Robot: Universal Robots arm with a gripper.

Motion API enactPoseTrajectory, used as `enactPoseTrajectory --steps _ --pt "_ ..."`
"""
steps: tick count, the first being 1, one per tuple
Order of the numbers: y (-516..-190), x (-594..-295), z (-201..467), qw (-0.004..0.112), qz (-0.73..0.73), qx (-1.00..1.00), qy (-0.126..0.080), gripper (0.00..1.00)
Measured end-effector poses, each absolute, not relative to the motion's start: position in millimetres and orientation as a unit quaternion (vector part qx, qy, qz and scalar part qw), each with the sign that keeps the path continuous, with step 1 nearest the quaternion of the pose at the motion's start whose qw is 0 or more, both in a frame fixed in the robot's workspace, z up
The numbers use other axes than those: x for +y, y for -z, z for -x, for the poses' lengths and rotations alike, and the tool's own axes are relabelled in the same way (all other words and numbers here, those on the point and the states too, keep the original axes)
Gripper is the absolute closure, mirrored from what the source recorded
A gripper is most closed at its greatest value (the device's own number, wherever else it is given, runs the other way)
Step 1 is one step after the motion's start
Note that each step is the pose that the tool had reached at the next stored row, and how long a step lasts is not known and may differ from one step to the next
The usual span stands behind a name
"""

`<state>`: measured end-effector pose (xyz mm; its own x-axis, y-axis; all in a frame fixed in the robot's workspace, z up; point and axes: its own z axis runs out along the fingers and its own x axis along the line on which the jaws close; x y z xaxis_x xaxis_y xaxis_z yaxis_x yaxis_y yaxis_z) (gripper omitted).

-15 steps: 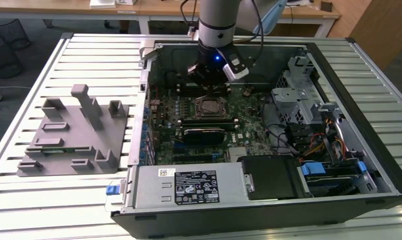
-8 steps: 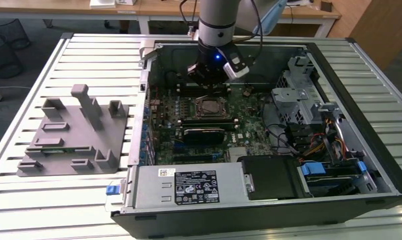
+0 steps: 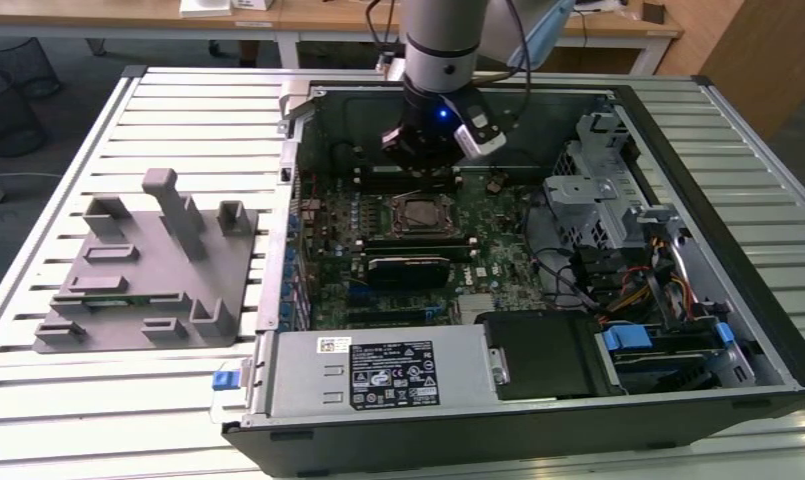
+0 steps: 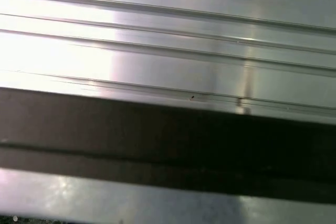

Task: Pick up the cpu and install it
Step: 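Install the first cpu locking lever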

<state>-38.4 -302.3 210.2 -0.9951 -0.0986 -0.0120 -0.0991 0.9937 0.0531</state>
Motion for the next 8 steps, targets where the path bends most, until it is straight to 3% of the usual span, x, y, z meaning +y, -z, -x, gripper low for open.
enactPoseTrajectory --steps 8 --pt "-209.9 -301.5 32.5 0.005 0.049 0.998 -0.027 0.89"
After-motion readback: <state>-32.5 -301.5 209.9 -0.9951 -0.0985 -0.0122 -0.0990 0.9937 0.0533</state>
